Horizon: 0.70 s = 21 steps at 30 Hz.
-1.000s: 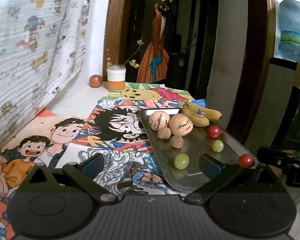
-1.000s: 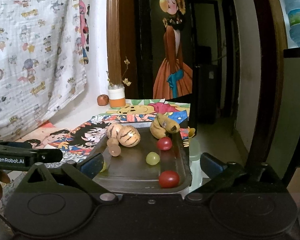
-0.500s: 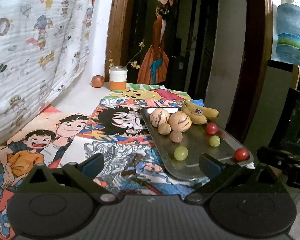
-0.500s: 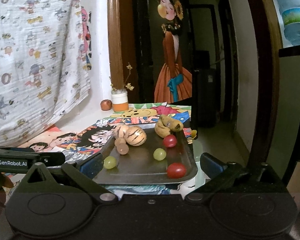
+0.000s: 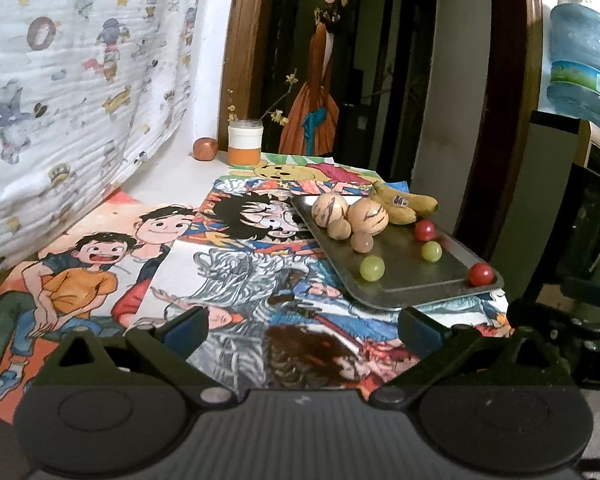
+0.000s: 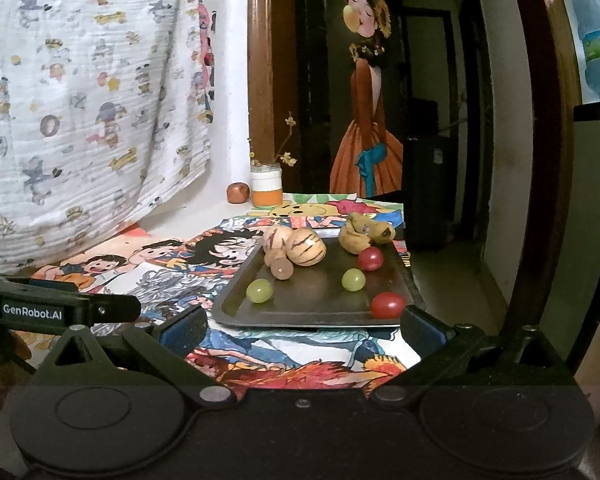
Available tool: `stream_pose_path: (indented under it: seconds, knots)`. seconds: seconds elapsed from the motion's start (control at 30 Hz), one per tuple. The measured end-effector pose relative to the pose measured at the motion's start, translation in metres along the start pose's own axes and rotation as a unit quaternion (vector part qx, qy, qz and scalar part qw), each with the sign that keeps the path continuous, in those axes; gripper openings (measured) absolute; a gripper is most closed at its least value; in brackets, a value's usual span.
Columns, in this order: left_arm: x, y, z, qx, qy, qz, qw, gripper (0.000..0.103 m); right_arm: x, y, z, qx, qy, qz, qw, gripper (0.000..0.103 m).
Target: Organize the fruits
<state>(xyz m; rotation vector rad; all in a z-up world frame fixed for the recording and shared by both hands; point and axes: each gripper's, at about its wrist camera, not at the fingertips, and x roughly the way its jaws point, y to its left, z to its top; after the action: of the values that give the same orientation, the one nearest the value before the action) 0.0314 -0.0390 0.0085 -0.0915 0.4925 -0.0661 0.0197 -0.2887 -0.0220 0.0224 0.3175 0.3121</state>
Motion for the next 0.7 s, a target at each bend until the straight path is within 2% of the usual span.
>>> stream_pose_path:
  seconds: [0.7]
  knots:
    - [-0.017, 0.018, -0.012, -0.026, 0.018, 0.001, 0.9995, 0.103, -0.007, 0.007, -0.009, 0.016, 0.007, 0.003, 1.000, 0.102]
